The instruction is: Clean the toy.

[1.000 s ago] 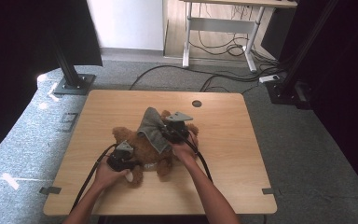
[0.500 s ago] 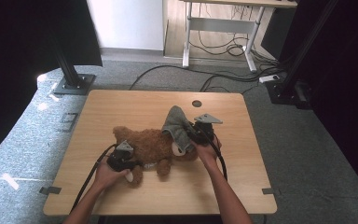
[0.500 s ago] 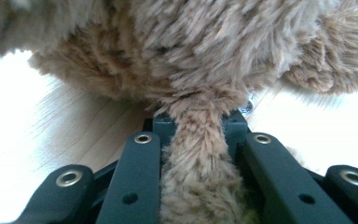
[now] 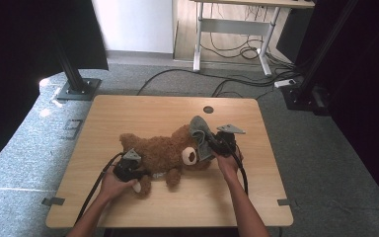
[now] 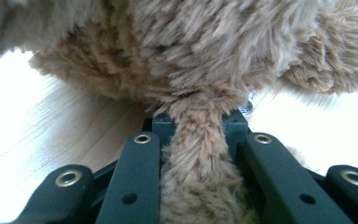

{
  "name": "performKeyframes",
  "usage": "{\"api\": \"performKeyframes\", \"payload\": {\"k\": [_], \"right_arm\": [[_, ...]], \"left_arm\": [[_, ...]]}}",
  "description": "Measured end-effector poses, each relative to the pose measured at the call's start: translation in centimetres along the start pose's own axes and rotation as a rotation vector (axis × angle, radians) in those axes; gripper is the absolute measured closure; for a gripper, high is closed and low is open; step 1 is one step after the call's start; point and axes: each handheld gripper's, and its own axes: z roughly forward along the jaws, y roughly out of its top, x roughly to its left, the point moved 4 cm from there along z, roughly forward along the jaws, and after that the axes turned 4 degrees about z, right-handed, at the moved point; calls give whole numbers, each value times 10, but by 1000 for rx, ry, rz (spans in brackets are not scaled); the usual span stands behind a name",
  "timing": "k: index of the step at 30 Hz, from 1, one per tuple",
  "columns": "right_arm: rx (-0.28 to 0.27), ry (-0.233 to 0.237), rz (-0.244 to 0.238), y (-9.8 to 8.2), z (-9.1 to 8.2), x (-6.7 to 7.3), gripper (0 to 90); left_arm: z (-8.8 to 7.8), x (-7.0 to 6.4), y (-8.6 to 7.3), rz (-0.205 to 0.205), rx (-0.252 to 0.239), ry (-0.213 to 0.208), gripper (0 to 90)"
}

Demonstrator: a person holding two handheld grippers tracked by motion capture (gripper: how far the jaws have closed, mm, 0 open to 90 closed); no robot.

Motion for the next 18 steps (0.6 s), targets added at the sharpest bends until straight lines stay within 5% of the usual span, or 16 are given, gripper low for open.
{"api": "performKeyframes", "payload": {"k": [10, 18], "right_arm": [[-2, 25, 50, -21, -5, -11, 785], [-15, 25, 31, -22, -6, -10, 786]], "left_arm": [[-1, 0, 1, -3, -9, 6, 712], [-8, 2, 4, -4, -28, 35, 579]]}}
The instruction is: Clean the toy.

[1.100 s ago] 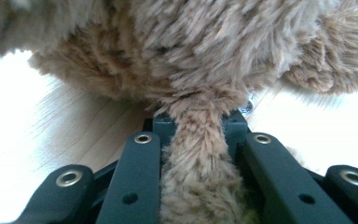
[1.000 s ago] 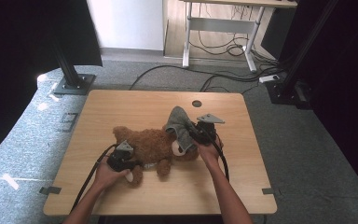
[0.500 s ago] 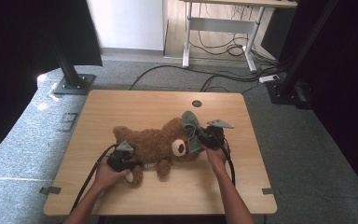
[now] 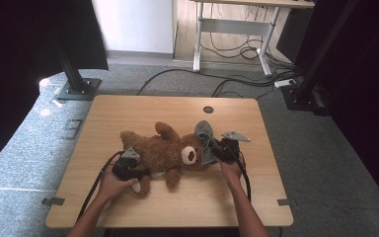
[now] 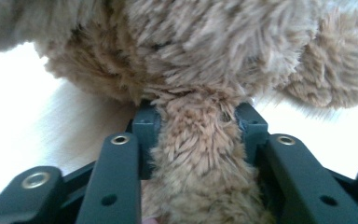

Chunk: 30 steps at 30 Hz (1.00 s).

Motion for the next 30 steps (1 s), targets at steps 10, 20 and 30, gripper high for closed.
{"api": "performKeyframes", "payload": {"k": [10, 20, 30], "right_arm": [[-24, 14, -10, -1, 0, -1, 785], [-30, 12, -22, -2, -1, 0, 785], [-31, 11, -23, -2, -1, 0, 785]], "left_arm": [[-33, 15, 7, -77, -130, 48, 449], [-43, 43, 19, -178, -187, 68, 300], [-49, 51, 26, -191, -201, 95, 281]]}}
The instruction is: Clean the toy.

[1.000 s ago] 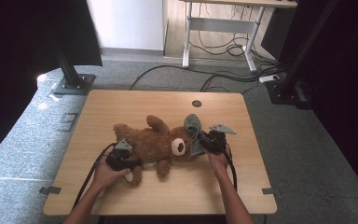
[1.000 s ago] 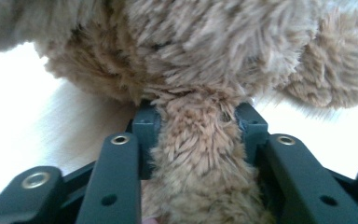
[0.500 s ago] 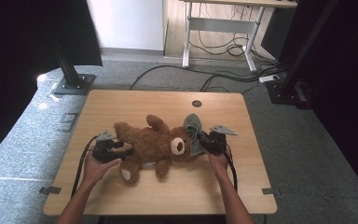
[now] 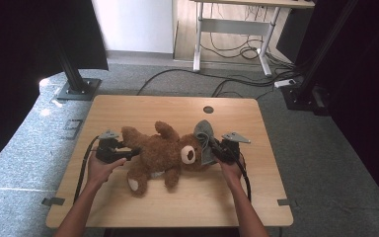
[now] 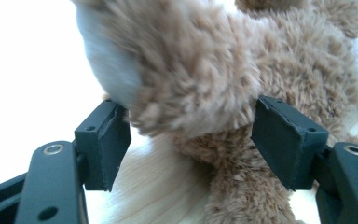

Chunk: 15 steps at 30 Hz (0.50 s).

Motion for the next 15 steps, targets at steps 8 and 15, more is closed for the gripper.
{"api": "performKeyframes", "payload": {"k": [8, 15], "right_arm": [[3, -1, 0, 0, 0, 0, 786], [4, -3, -1, 1, 0, 0, 785]], "left_arm": [[-24, -2, 20, 7, -82, 19, 290], [-20, -15, 37, 46, -79, 21, 283]]}}
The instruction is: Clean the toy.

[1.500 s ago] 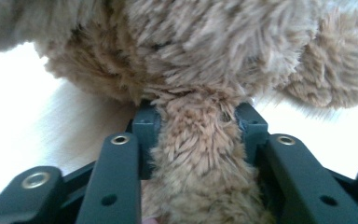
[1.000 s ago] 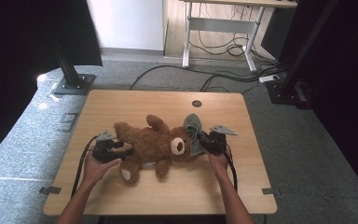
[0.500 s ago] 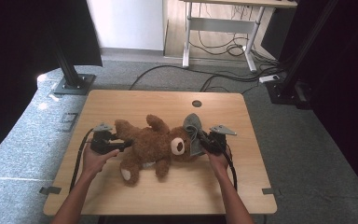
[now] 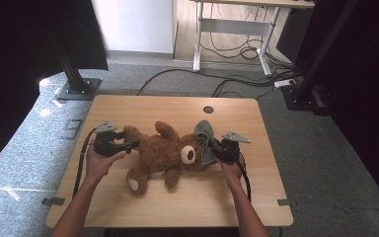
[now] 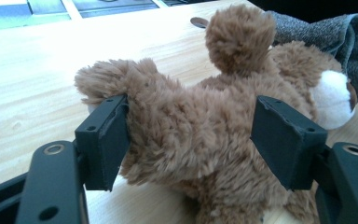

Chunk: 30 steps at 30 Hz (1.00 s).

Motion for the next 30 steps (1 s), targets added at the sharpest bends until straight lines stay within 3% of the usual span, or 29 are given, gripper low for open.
{"api": "performKeyframes", "payload": {"k": [10, 26, 30], "right_arm": [[1, 2, -2, 1, 0, 0, 785], [0, 2, -1, 1, 0, 0, 785], [-2, -1, -2, 0, 0, 0, 785]], "left_arm": [[-13, -8, 15, 20, -47, -9, 299], [41, -32, 31, 44, 48, -101, 266], [52, -34, 32, 32, 67, -114, 266]]}}
